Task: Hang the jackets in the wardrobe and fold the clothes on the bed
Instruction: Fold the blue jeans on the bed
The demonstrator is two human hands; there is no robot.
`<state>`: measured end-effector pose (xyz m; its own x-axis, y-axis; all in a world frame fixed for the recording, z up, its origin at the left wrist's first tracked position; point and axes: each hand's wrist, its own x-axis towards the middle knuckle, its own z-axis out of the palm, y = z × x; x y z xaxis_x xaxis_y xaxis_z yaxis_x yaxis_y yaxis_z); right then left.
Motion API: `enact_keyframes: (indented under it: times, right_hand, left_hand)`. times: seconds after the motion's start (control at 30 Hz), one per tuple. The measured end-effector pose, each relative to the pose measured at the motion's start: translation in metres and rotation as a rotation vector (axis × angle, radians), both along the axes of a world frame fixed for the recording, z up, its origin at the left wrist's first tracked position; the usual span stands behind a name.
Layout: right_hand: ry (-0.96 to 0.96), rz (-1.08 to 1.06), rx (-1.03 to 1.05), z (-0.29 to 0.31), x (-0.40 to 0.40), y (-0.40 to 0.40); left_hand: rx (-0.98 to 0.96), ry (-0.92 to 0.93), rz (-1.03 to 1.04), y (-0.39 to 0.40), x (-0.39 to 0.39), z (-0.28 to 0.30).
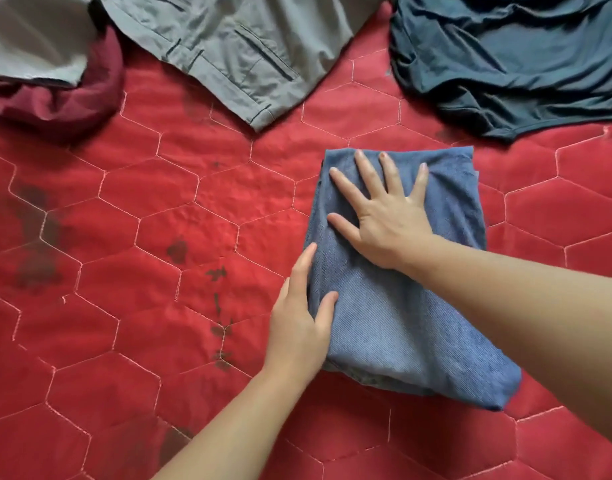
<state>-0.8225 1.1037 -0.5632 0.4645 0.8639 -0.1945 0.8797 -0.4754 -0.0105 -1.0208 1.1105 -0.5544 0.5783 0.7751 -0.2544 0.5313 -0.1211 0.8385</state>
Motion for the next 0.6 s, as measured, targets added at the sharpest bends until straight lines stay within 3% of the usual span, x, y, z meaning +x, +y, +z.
enact_keyframes:
  times: [0.2,0.4,0.6]
  right_hand:
    - [0.053,0.003,0.009,-0.003,0.006,0.006]
    - [0.093,-0.065,0.122,0.004,-0.033,-0.126]
    - [0.314,-0.445,0.317,0.009,-0.087,-0.176]
  left_hand:
    - [-0.029,0.112,0.123,0.012,0.006,-0.009]
    - [0.08,0.124,0.176,0.002,-0.001,-0.01]
    - [0.083,0.197,0.161,-0.004,-0.005,-0.004]
